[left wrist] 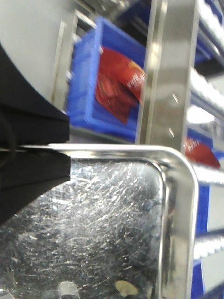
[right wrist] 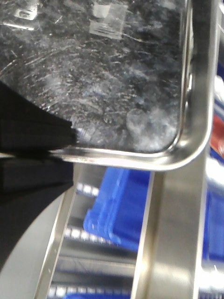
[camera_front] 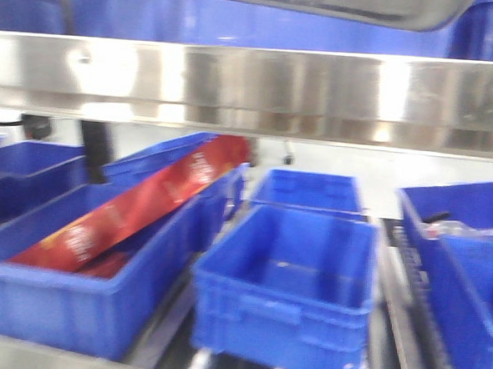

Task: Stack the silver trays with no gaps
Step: 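Hold the tray with both grippers while the base turns away from the rack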

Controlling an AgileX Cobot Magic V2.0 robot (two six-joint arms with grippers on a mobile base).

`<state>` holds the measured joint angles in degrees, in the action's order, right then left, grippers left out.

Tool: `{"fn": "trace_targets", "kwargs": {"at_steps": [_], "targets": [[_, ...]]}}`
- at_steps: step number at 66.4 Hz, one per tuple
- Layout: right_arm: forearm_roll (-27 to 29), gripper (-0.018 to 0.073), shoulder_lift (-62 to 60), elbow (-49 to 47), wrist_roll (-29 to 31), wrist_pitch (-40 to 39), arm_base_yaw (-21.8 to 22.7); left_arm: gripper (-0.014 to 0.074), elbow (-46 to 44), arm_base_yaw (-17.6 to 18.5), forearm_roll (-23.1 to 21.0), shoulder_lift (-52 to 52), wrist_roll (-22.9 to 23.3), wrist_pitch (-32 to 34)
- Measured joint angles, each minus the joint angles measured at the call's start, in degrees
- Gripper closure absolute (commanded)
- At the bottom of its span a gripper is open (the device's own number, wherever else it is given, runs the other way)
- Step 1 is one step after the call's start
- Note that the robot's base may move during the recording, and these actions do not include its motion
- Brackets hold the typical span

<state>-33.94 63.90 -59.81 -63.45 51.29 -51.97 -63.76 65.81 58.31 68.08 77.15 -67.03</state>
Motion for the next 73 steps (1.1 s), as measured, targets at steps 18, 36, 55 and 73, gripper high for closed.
{"fn": "trace_targets", "kwargs": {"at_steps": [18,36,55,73], "targets": [[-0.2,0.0574,0.0,0.1,0.0,-2.2,0.2,0.0610,0.0,-0.1,0.3,-0.1,0.0,-0.7],[-0.6,0.0574,0.0,0.1,0.0,-4.5,0.5,0.0610,0.0,-0.1,0.6,-0.3,0.0,-1.6],[-0.9,0.0574,0.0,0.3,0.0,-7.7,0.5,0.0610,0.0,-0.2,0.6,-0.7,0.0,-3.4],[-1.1,0.0574,-0.1,0.3,0.0,-10.5,0.7,0.0610,0.0,-0.4,0.8,-0.7,0.0,-4.5]]}}
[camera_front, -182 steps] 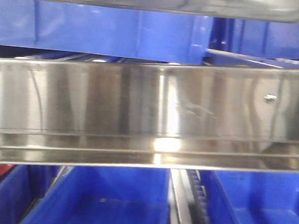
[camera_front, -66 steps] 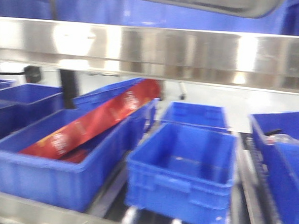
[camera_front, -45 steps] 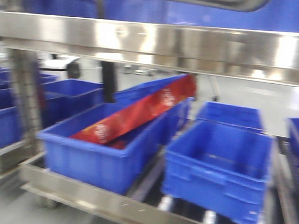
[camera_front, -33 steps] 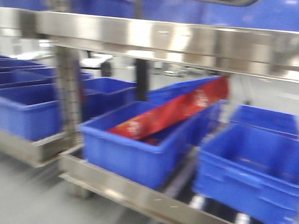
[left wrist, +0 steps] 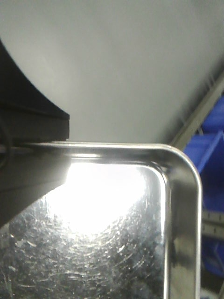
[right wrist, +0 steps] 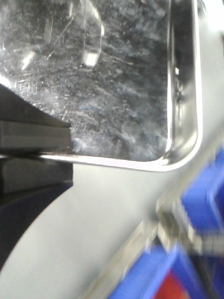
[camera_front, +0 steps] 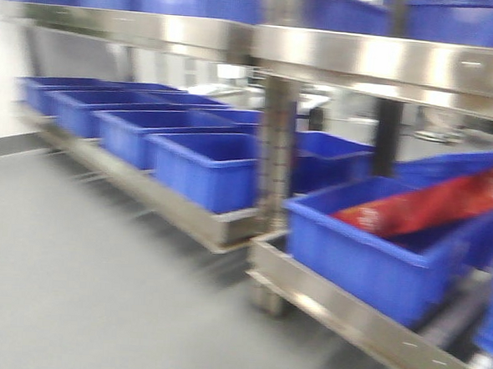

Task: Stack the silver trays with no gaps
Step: 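Hold the tray with both grippers while the base turns away from the rack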

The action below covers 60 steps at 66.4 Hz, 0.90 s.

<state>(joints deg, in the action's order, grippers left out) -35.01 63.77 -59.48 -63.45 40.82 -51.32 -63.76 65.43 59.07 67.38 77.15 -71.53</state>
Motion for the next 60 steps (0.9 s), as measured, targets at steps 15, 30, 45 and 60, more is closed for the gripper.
{"fn": "trace_targets", "kwargs": {"at_steps": [15,30,45,60], "targets": [[-0.1,0.0574,0.0,0.0,0.0,-2.3,0.3,0.0610,0.0,-0.2,0.0,-0.1,0.0,-1.1],[-0.1,0.0574,0.0,0.0,0.0,-2.6,0.3,0.0610,0.1,-0.2,0.0,-0.1,0.0,-1.3],[-0.1,0.0574,0.0,0.0,0.0,-2.7,0.3,0.0610,0.1,-0.2,0.0,-0.1,0.0,-1.4],[-0.2,0.0574,0.0,0.0,0.0,-2.9,0.3,0.0610,0.1,-0.2,0.0,-0.1,0.0,-1.4]]}}
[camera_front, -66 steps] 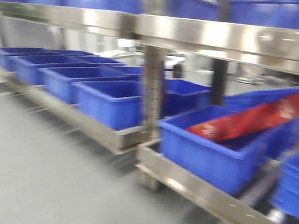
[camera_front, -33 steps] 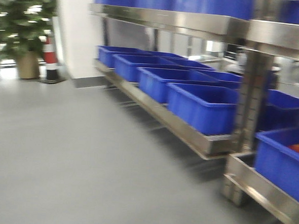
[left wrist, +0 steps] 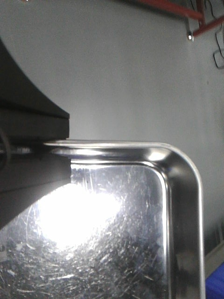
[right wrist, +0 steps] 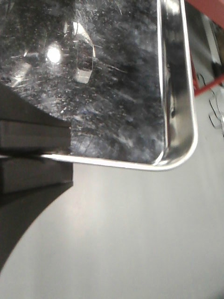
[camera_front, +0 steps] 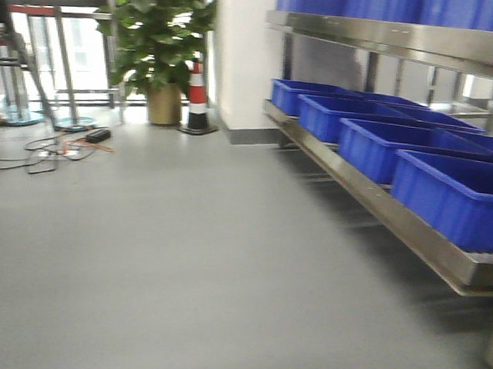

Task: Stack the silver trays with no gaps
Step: 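Hold the tray with both grippers while the base turns away from the rack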

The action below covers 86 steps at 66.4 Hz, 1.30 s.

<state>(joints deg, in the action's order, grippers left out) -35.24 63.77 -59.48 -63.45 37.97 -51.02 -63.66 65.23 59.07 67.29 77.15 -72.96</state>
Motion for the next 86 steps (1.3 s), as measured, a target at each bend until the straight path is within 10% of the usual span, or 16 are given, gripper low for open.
{"fn": "trace_targets", "kwargs": {"at_steps": [86], "targets": [[0.3,0.0574,-0.1,0.0,0.0,2.0,0.0,0.0610,0.0,0.0,0.0,0.0,0.0,0.9]]}}
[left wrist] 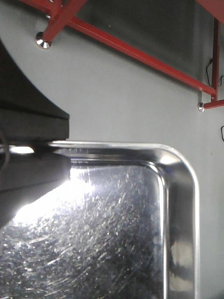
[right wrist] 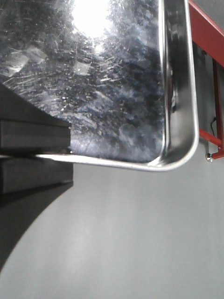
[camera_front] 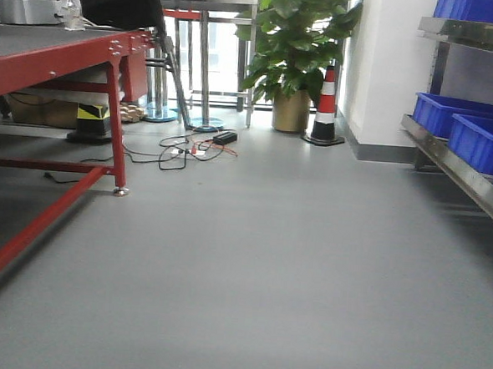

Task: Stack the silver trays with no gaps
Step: 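Hold the tray with both grippers while the base turns away from the rack, then hold the tray with both grippers while driving past the plant and cone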

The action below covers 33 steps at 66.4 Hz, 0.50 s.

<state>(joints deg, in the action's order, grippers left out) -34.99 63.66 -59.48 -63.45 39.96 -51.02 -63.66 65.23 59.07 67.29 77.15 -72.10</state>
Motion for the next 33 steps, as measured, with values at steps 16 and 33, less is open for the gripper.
{"fn": "trace_targets", "kwargs": {"at_steps": [16,33], "targets": [[0.0,0.0574,0.0,0.0,0.0,0.0,0.0,0.0610,0.0,0.0,0.0,0.0,0.0,0.0],[0.0,0.0574,0.0,0.0,0.0,0.1,0.0,0.0610,0.0,0.0,0.0,0.0,0.0,0.0]]}}
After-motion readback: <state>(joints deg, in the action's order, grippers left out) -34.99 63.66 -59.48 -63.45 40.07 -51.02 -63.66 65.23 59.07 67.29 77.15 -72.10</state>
